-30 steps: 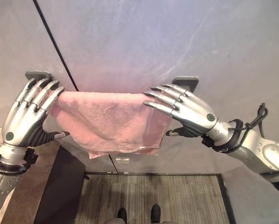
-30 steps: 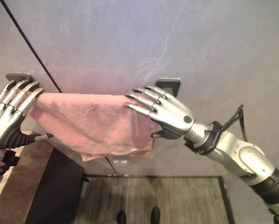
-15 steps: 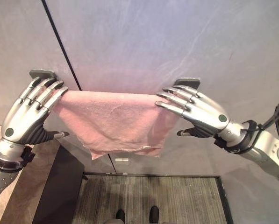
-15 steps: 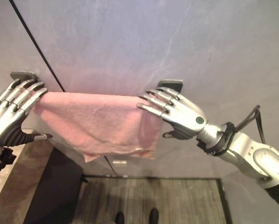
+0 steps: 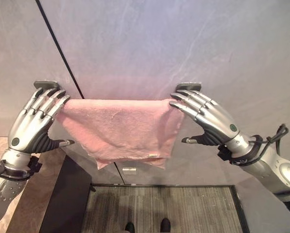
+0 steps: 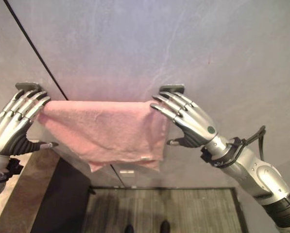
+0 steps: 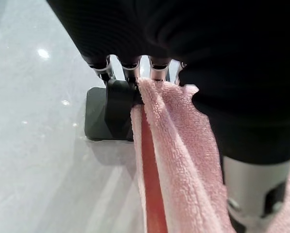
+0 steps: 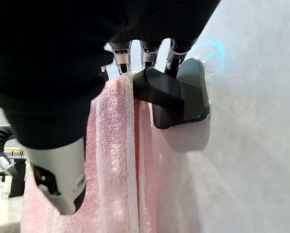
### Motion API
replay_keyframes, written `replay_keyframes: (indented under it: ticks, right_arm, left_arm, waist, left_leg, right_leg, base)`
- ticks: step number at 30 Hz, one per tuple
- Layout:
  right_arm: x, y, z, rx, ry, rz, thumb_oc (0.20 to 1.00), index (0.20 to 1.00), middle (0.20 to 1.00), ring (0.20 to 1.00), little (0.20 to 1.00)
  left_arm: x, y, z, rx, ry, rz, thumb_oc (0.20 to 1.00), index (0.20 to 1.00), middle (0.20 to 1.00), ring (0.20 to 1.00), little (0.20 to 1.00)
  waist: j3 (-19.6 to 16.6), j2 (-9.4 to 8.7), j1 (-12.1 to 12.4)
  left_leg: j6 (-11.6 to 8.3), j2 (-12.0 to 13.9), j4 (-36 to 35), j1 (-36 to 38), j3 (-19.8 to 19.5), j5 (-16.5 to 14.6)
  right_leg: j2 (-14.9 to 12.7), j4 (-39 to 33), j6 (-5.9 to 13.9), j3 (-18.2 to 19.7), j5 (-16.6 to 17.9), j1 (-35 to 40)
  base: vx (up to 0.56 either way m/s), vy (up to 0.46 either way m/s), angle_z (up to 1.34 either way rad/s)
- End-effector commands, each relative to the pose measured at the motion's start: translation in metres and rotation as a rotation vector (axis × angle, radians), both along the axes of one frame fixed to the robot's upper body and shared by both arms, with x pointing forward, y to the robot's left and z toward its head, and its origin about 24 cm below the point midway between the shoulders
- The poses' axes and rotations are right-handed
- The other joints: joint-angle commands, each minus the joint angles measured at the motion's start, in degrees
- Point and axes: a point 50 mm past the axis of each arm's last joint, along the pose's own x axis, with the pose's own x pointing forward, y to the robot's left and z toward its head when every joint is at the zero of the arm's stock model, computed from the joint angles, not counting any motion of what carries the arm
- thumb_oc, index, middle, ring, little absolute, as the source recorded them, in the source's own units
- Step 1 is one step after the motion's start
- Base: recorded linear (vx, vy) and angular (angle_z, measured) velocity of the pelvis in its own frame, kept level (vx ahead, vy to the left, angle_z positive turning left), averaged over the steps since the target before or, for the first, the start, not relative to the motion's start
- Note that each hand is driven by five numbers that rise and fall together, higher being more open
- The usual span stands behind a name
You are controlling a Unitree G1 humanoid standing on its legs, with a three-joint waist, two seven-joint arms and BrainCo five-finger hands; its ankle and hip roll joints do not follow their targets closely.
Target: Put brush and paste in cup on sink, flatten towel.
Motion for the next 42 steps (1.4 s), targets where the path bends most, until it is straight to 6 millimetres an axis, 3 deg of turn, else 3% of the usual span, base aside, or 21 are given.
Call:
replay_keyframes:
  ticks: [1, 4, 11, 15, 16, 20, 24, 27, 30, 31, 32, 33, 37, 42]
  right_arm:
    - [0.013, -0.002, -0.003, 0.079, 0.075, -0.046, 1.0, 1.0, 1.0, 1.0, 1.0]
    - [0.015, 0.006, -0.002, 0.142, 0.095, -0.015, 1.0, 1.0, 1.0, 1.0, 1.0]
    - [0.019, 0.021, 0.009, 0.294, 0.063, 0.034, 1.0, 1.0, 1.0, 1.0, 1.0]
    - [0.02, 0.024, 0.017, 0.343, 0.018, 0.046, 1.0, 1.0, 1.0, 1.0, 1.0]
    - [0.019, 0.027, 0.025, 0.389, -0.03, 0.06, 1.0, 1.0, 1.0, 1.0, 1.0]
    - [0.014, 0.025, 0.036, 0.486, -0.102, 0.071, 1.0, 1.0, 1.0, 1.0, 1.0]
    - [-0.002, 0.009, 0.038, 0.656, -0.184, 0.033, 1.0, 1.0, 1.0, 1.0, 1.0]
    - [-0.012, -0.007, 0.027, 0.706, -0.177, -0.038, 1.0, 1.0, 1.0, 1.0, 1.0]
    - [-0.019, -0.019, 0.017, 0.73, -0.145, -0.093, 1.0, 1.0, 1.0, 1.0, 1.0]
    - [-0.022, -0.029, 0.001, 0.769, -0.079, -0.154, 1.0, 1.0, 1.0, 1.0, 1.0]
    - [-0.022, -0.03, 0.0, 0.768, -0.077, -0.156, 1.0, 1.0, 1.0, 1.0, 1.0]
    - [-0.024, -0.039, -0.013, 0.792, -0.028, -0.219, 1.0, 1.0, 1.0, 1.0, 1.0]
    - [-0.034, -0.082, -0.09, 0.706, 0.301, -0.551, 1.0, 1.0, 1.0, 1.0, 1.0]
    - [-0.042, -0.095, -0.181, 0.709, 0.72, -0.772, 1.0, 1.0, 1.0, 1.0, 1.0]
  left_arm:
    - [-0.002, 0.013, -0.037, 0.022, 0.236, 0.066, 1.0, 1.0, 1.0, 1.0, 1.0]
    - [-0.001, 0.012, -0.038, -0.005, 0.226, 0.068, 1.0, 1.0, 1.0, 1.0, 1.0]
    - [0.015, -0.007, -0.043, -0.313, 0.081, 0.033, 1.0, 1.0, 1.0, 1.0, 1.0]
    - [0.021, -0.014, -0.036, -0.37, -0.002, 0.014, 1.0, 1.0, 1.0, 1.0, 1.0]
    - [0.024, -0.02, -0.024, -0.416, -0.096, -0.015, 1.0, 1.0, 1.0, 1.0, 1.0]
    - [0.024, -0.022, -0.01, -0.482, -0.226, -0.025, 1.0, 1.0, 1.0, 1.0, 1.0]
    - [0.012, -0.019, -0.011, -0.694, -0.36, 0.008, 1.0, 1.0, 1.0, 1.0, 1.0]
    - [0.001, -0.018, -0.025, -0.913, -0.343, 0.001, 1.0, 1.0, 1.0, 1.0, 1.0]
    - [-0.004, -0.018, -0.033, -1.012, -0.305, -0.017, 1.0, 1.0, 1.0, 1.0, 1.0]
    - [-0.005, -0.02, -0.054, -1.155, -0.248, 0.022, 1.0, 1.0, 1.0, 1.0, 1.0]
    - [-0.005, -0.02, -0.054, -1.157, -0.245, 0.021, 1.0, 1.0, 1.0, 1.0, 1.0]
    - [-0.007, -0.023, -0.07, -1.24, -0.169, 0.031, 1.0, 1.0, 1.0, 1.0, 1.0]
    - [-0.024, -0.029, -0.126, -1.333, 0.186, 0.116, 1.0, 1.0, 1.0, 1.0, 1.0]
    - [-0.045, -0.034, -0.209, -1.471, 0.578, 0.337, 1.0, 1.0, 1.0, 1.0, 1.0]
  waist:
    - [0.8, -3.03, -0.76]
    - [0.57, -2.94, -0.61]
    - [-0.3, -3.12, -0.83]
    - [-0.64, -2.98, -0.93]
    - [-1.02, -2.95, -1.11]
    - [-1.5, -2.81, -1.38]
    - [-1.9, -2.54, -2.12]
    - [-1.72, -2.25, -2.72]
    - [-1.87, -1.99, -3.11]
    - [-1.55, -2.11, -3.48]
    - [-1.74, -2.01, -3.41]
    - [-1.64, -2.0, -3.64]
    - [-0.83, -2.19, -4.09]
    - [-0.36, -1.98, -4.2]
  left_leg:
    - [-4.15, 4.45, 0.28, -0.54, 1.01, 0.8]
    - [-4.2, 4.61, 0.28, -0.31, 1.27, 0.75]
    - [-4.31, 5.1, 0.28, 0.23, 1.2, 0.56]
    - [-4.29, 5.23, 0.28, 0.59, 1.17, 0.36]
    - [-4.28, 5.31, 0.28, 0.85, 1.11, 0.3]
    - [-4.26, 5.32, 0.28, 1.2, 1.09, 0.15]
    - [-3.98, 5.13, 0.28, 1.24, 1.15, 0.56]
    - [-3.74, 4.99, 0.28, 1.3, 1.28, 0.63]
    - [-3.65, 4.94, 0.28, 1.58, 1.31, 0.07]
    - [-3.53, 4.83, 0.28, 1.24, 1.36, 0.66]
    - [-3.56, 4.86, 0.28, 1.46, 1.31, 0.11]
    - [-3.49, 4.82, 0.28, 1.3, 1.28, 0.2]
    - [-3.41, 4.67, 0.28, 0.29, 0.96, 0.73]
    - [-3.57, 4.56, 0.28, -0.3, 0.77, 1.36]
  right_leg:
    - [-9.71, 0.48, 8.28, 0.12, 0.35, 1.83]
    - [-9.51, 0.48, 8.12, 0.5, 0.25, 1.76]
    - [-9.12, 0.48, 7.6, 0.59, -0.31, 2.33]
    - [-9.01, 0.48, 7.41, 0.54, -0.54, 2.7]
    - [-8.93, 0.48, 7.31, 0.61, -0.67, 2.93]
    - [-8.83, 0.48, 7.22, 0.73, -0.8, 3.28]
    - [-8.88, 0.48, 7.0, 0.99, -0.26, 3.14]
    - [-8.96, 0.48, 6.97, 1.1, -0.16, 3.15]
    - [-9.01, 0.48, 7.06, 1.23, -0.58, 3.28]
    - [-9.11, 0.48, 6.84, 1.32, -0.02, 2.93]
    - [-9.1, 0.48, 6.94, 1.27, -0.5, 3.16]
    - [-9.14, 0.48, 6.93, 1.22, -0.46, 3.07]
    - [-9.19, 0.48, 7.24, 1.02, -0.1, 2.46]
    - [-9.28, 0.48, 7.3, 0.75, 0.34, 2.04]
  base:
    - [0.0, 0.0, 0.0]
    - [0.0, -0.005, -0.02]
    - [0.0, -0.021, -0.06]
    - [0.0, 0.0, 0.0]
    - [0.0, 0.0, 0.0]
    - [-0.01, -0.003, 0.0]
    - [-0.01, -0.002, 0.0]
    - [-0.01, 0.001, 0.0]
    - [0.01, 0.003, -0.01]
    - [0.03, 0.003, -0.05]
    - [0.0, 0.0, 0.0]
    - [0.0, 0.0, 0.0]
    - [-0.02, -0.027, 0.03]
    - [-0.02, -0.006, 0.03]
